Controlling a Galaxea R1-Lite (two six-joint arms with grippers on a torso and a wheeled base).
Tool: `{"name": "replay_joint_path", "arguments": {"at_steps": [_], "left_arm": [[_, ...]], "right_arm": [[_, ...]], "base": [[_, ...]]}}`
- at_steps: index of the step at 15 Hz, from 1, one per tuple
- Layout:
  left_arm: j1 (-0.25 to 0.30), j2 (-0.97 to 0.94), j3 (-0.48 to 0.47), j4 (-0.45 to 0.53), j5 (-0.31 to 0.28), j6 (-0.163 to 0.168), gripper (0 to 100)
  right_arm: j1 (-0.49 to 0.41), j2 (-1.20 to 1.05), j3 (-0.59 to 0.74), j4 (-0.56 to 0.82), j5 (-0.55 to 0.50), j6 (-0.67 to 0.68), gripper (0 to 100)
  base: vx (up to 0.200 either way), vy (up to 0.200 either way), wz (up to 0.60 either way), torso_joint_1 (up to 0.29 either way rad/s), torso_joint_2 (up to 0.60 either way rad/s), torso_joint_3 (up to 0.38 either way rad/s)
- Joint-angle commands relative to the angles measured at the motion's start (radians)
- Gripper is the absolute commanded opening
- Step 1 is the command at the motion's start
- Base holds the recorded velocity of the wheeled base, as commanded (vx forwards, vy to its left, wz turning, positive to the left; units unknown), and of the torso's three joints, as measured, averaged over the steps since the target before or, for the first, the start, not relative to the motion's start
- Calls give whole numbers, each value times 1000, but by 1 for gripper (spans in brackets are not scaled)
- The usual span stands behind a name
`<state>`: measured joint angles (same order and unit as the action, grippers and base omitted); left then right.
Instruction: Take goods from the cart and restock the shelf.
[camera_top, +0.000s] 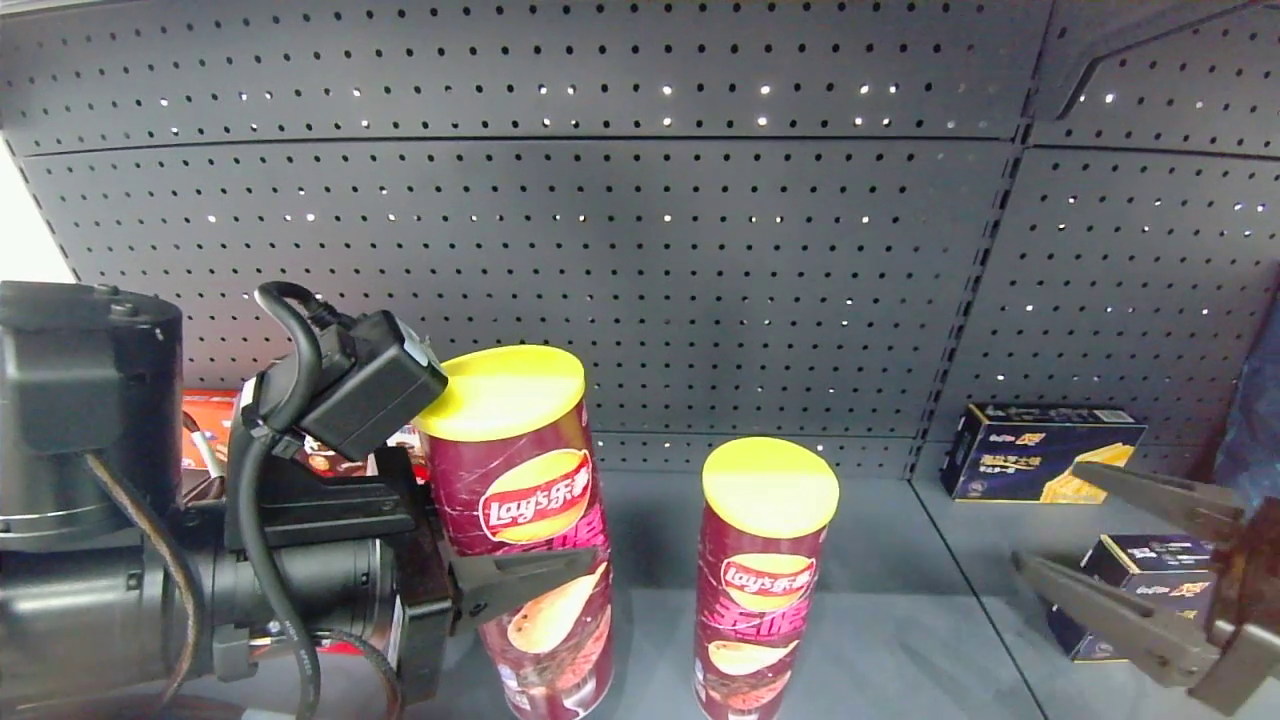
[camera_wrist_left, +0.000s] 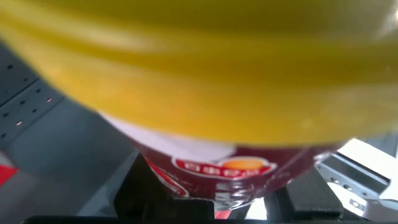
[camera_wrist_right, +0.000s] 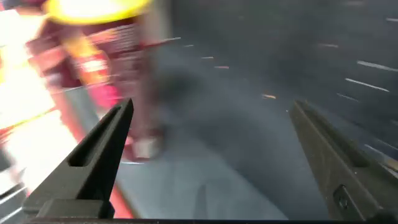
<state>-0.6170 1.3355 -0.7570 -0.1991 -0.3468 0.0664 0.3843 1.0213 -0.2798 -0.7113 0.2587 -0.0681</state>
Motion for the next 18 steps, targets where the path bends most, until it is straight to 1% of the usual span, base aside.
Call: {"name": "replay_joint_path", "arguments": {"at_steps": [1,2,3,4,5,6,7,8,9,10,11,13,15,16,17,18], "left_arm": [[0,-3,1,0,19,0,0],[-3,-3,-5,-2,43,1,0],[-4,-3,-8,-2,57,1,0],[-20,-3,-4,-2,72,3,0],[-41,-3,-1,-2,78,1,0],[-52,-3,1,-2,81,1,0],[-56,-1,1,-2,80,1,0],[-58,-3,4,-2,80,1,0],[-53,-3,13,-2,77,1,0],[-50,-7,18,-2,75,0,0],[-40,-22,28,-2,74,-2,0],[-32,-30,44,-2,72,-2,0],[-30,-36,58,-2,61,-2,0],[-29,-38,61,-2,43,-2,0],[-29,-38,62,-2,37,0,0],[-29,-38,56,-3,35,0,0]], "right_arm": [[-84,-374,24,237,-240,51,100],[-90,-451,30,319,-314,51,100],[-96,-492,34,366,-365,53,100],[-116,-589,40,486,-467,53,100],[-131,-664,50,559,-510,53,100],[-146,-710,57,599,-538,53,100],[-189,-811,94,668,-570,51,100],[-214,-880,133,704,-566,51,100],[-223,-926,221,664,-589,54,100],[-223,-925,255,587,-601,45,100],[-223,-925,280,555,-589,10,100],[-222,-925,280,587,-481,5,100],[-223,-925,280,645,-280,-19,100],[-223,-925,278,651,-230,-30,100],[-223,-925,278,651,-234,-29,100],[-225,-925,280,650,-345,4,100]], "base": [[0,0,0,0,0,0],[0,0,0,0,0,0],[0,0,0,0,0,0],[0,0,0,0,0,0],[0,0,0,0,0,0],[0,0,0,0,0,0],[0,0,0,0,0,0],[0,0,0,0,0,0],[0,0,0,0,0,0],[0,0,0,0,0,0],[0,0,0,0,0,0],[0,0,0,0,0,0],[0,0,0,0,0,0],[0,0,0,0,0,0],[0,0,0,0,0,0],[0,0,0,0,0,0]]}}
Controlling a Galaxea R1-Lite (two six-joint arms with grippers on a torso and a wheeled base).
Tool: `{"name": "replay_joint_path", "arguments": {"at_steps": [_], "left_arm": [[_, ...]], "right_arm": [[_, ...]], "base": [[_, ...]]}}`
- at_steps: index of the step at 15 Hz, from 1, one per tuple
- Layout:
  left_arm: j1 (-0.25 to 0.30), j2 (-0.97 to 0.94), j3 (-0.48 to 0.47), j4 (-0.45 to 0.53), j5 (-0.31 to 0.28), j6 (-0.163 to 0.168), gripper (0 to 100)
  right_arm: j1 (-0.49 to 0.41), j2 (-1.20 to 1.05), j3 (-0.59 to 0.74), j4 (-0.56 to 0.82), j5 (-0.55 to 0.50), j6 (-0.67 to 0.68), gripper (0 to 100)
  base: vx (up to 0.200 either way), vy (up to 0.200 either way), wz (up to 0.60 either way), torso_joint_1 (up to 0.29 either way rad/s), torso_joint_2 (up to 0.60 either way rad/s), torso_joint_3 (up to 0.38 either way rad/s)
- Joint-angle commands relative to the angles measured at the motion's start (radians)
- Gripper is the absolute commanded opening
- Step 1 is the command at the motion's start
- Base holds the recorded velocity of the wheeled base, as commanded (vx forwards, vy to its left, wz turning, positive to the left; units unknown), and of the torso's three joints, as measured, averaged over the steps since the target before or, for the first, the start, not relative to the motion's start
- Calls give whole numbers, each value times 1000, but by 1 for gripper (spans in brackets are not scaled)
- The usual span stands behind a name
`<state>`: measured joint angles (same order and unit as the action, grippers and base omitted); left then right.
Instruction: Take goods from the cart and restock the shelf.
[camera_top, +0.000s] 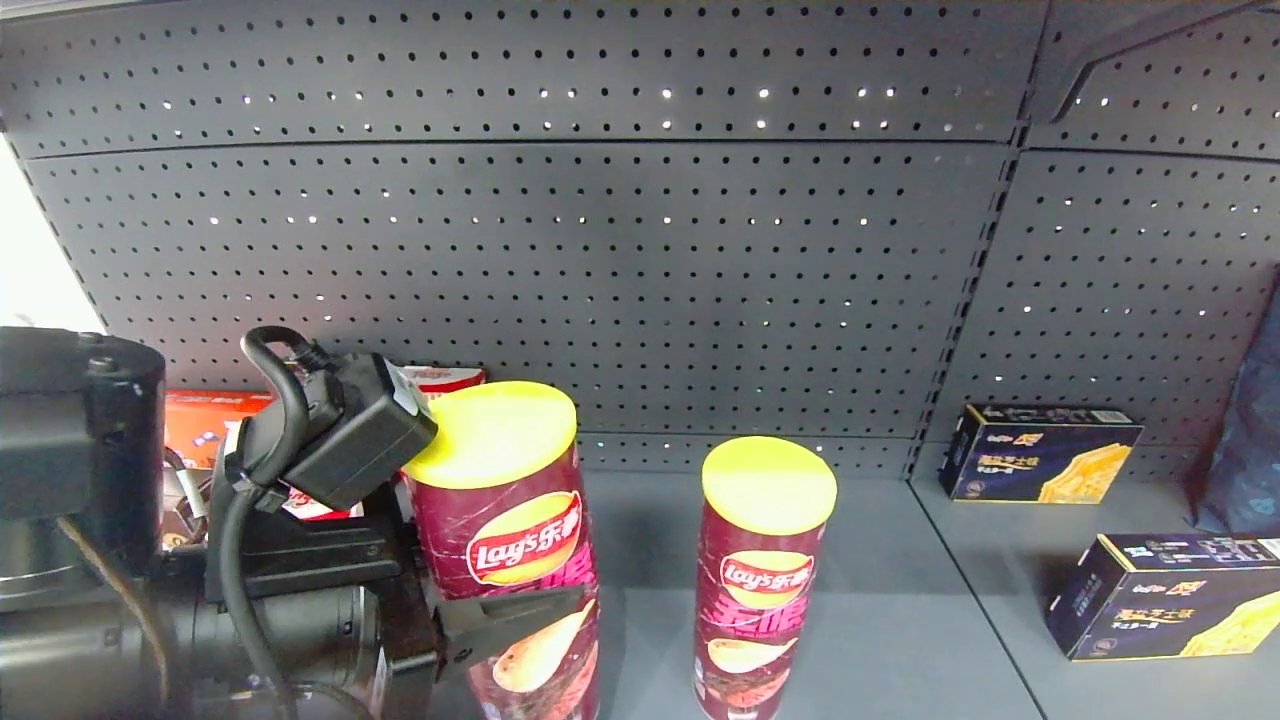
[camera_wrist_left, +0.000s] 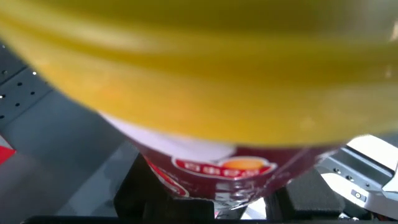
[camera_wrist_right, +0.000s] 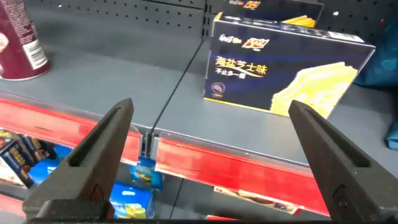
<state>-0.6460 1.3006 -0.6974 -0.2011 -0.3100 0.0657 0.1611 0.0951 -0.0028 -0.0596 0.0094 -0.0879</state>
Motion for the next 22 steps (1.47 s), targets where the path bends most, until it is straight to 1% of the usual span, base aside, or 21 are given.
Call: {"name": "replay_joint_path", "arguments": {"at_steps": [1,2,4,5,6,7,8,9,11,14,15,18,19,20,21,22], "left_arm": [[0,-3,-7,-1,-1,0,0],[2,-1,-8,-1,-11,-1,0],[32,9,-10,-1,-41,0,0],[60,39,-16,-4,-67,3,0],[74,52,-24,-21,-69,3,0],[91,80,-25,-75,-70,2,0],[103,88,-27,-103,-73,2,0],[126,108,-27,-143,-100,0,0],[150,135,-28,-152,-135,2,0],[150,154,-56,-147,-150,0,0],[150,163,-83,-136,-162,0,0],[149,216,-178,-133,-164,2,0],[155,259,-237,-132,-166,8,0],[161,281,-270,-132,-166,16,0],[164,296,-290,-130,-166,31,0],[177,344,-326,-115,-173,85,0]], "right_arm": [[-2,2,3,0,-192,65,100],[0,2,3,0,-241,79,100],[0,2,3,0,-132,66,100],[0,2,3,12,-5,51,100],[0,2,3,55,1,42,100],[0,2,0,70,-6,69,100],[0,2,1,67,-9,77,100],[0,2,1,67,-17,82,100],[0,2,0,67,-15,83,100],[0,2,1,67,-15,83,100],[0,2,1,67,-15,83,100],[0,2,1,67,-15,83,100],[0,2,1,67,-15,83,100],[0,2,1,67,-15,83,100],[0,2,1,67,-15,85,100],[0,2,1,67,-15,83,100]], "base": [[0,0,0,0,0,0],[0,0,0,0,0,0],[0,0,0,0,0,0],[0,0,0,0,0,0],[0,0,0,0,0,0],[0,0,0,0,0,0],[0,0,0,0,0,0],[0,0,0,0,0,0],[0,0,0,0,0,0],[0,0,0,0,0,0],[0,0,0,0,0,0],[0,0,0,0,0,0],[0,0,0,0,0,0],[0,0,0,0,0,0],[0,0,0,0,0,0],[0,0,0,0,0,0]]}}
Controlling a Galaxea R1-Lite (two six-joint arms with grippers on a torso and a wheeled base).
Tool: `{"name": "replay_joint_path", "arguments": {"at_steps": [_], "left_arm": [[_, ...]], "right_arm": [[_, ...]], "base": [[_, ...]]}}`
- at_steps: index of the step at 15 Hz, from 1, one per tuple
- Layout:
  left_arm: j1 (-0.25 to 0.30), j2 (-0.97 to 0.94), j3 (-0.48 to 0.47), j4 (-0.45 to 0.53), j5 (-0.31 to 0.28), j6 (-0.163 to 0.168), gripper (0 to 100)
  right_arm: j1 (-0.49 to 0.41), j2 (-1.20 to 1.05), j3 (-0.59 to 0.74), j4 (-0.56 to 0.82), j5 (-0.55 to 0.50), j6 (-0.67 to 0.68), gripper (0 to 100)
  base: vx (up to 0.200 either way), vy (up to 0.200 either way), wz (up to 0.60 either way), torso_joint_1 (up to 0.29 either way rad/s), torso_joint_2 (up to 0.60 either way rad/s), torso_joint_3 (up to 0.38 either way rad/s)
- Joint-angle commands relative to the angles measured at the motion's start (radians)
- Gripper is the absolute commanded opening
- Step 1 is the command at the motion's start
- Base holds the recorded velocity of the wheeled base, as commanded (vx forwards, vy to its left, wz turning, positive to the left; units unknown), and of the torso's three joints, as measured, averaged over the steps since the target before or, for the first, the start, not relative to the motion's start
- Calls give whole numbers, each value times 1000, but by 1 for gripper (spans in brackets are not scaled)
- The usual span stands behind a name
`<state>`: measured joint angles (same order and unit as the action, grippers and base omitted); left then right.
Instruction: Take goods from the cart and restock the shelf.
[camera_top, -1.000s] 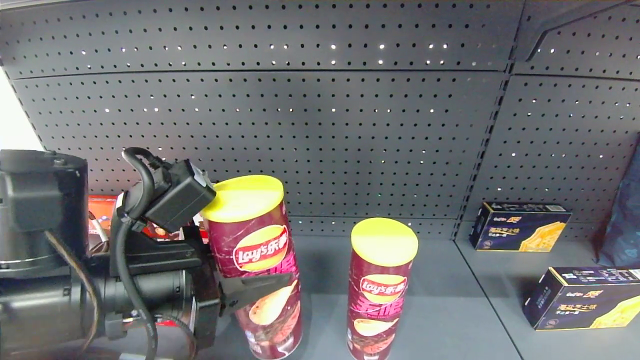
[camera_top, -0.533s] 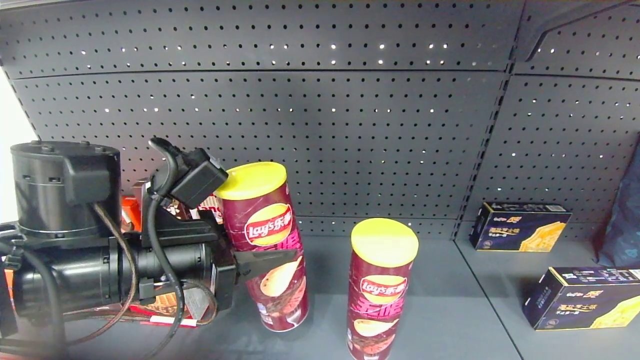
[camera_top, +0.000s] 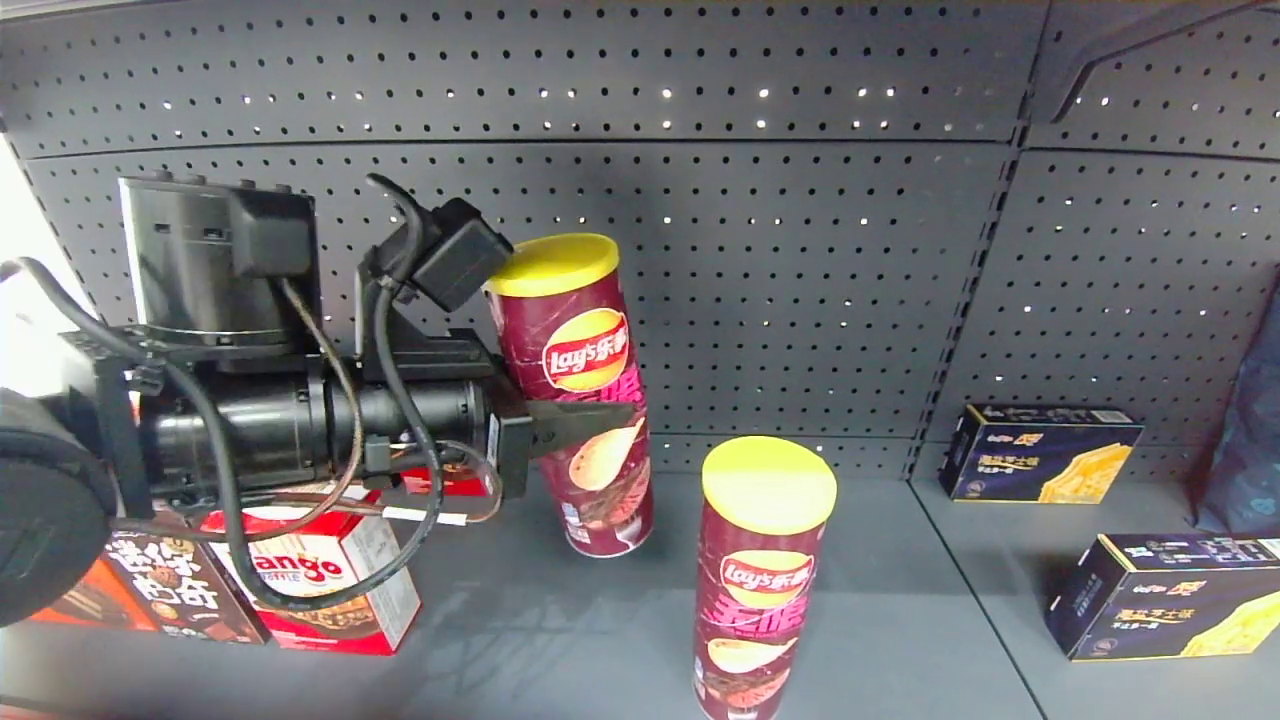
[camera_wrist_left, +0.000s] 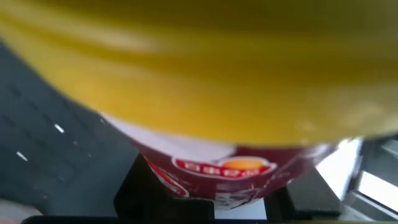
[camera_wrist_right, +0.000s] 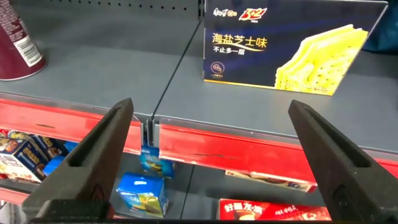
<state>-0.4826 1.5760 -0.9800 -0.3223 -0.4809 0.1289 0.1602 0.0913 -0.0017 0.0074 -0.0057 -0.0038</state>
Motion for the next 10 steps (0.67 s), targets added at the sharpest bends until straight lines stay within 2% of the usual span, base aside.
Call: {"name": "replay_joint_path", "arguments": {"at_steps": [1,2,3,7,9,10], "left_arm": [[24,90,-59,19,-16,37,0],[28,131,-83,25,-47,70,0],[27,159,-89,26,-68,86,0],[21,277,-144,17,-70,115,0],[21,328,-180,17,-73,150,0],[22,349,-200,17,-73,155,0]], "right_arm": [[1,5,0,0,0,-1,100],[1,5,0,0,0,-1,100],[1,5,0,0,0,-1,100],[1,5,-1,0,0,-1,100],[1,5,0,0,0,-1,100],[1,5,0,0,0,-1,100]], "base": [[0,0,0,0,0,0],[0,0,0,0,0,0],[0,0,0,0,0,0],[0,0,0,0,0,0],[0,0,0,0,0,0],[0,0,0,0,0,0]]}}
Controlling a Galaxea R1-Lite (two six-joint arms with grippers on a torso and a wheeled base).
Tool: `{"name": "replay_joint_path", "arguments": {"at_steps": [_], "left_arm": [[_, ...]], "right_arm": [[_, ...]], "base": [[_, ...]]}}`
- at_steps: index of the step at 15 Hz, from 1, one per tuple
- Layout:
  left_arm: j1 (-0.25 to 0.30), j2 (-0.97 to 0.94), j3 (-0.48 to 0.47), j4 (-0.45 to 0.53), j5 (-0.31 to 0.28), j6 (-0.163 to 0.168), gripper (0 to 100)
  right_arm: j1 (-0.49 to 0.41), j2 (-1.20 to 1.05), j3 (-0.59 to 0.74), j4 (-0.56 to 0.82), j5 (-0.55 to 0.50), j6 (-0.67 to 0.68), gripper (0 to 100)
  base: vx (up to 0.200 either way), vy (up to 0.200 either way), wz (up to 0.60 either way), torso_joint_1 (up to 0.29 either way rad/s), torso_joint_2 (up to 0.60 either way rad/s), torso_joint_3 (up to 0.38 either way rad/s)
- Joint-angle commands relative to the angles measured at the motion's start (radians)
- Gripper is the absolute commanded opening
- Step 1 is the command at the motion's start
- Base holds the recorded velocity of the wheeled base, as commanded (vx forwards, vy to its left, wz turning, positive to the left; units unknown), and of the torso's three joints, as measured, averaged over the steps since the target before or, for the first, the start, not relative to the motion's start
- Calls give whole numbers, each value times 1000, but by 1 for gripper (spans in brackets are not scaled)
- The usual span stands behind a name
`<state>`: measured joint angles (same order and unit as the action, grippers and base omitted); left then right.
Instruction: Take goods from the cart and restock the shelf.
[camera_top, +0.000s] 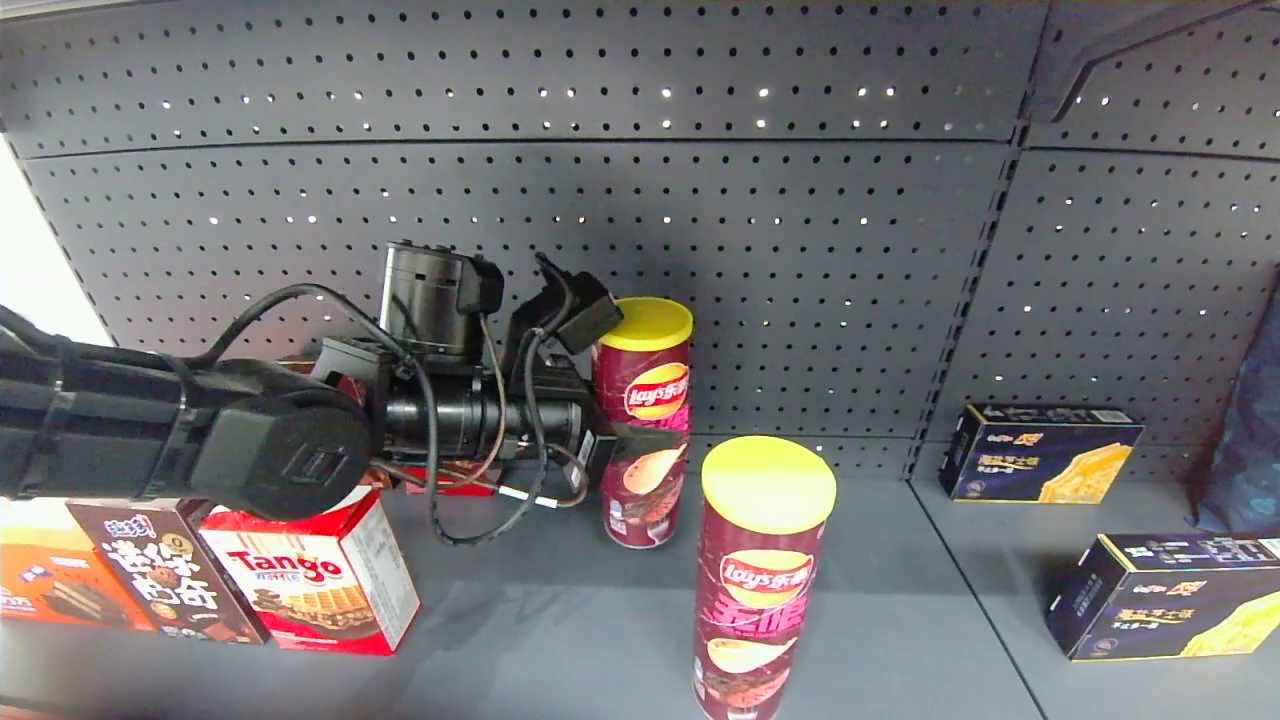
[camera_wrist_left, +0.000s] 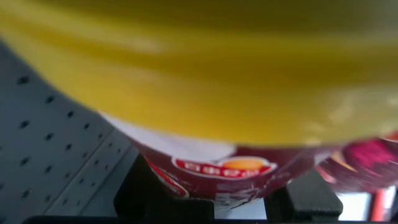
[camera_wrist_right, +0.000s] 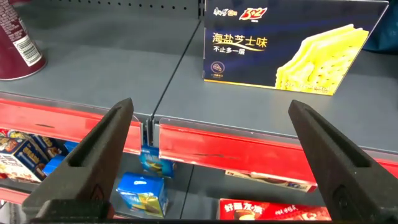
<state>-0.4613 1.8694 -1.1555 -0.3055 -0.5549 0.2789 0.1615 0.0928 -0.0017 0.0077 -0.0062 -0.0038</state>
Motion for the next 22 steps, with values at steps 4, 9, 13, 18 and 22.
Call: {"name": "replay_joint_path", "arguments": {"at_steps": [4,9,13,18,22], "left_arm": [[0,113,-90,2,-14,5,0],[-22,202,-208,6,-39,-7,0],[-40,248,-243,3,-37,-14,0],[-45,292,-288,2,-37,-14,0],[-43,304,-293,0,-37,-12,0]], "right_arm": [[0,4,0,0,0,-1,100],[0,4,0,0,0,-1,100],[0,4,0,0,0,-1,100],[0,4,0,0,0,-1,100],[0,4,0,0,0,-1,100]], "base": [[0,0,0,0,0,0],[0,0,0,0,0,0],[0,0,0,0,0,0],[0,0,0,0,0,0],[0,0,0,0,0,0]]}}
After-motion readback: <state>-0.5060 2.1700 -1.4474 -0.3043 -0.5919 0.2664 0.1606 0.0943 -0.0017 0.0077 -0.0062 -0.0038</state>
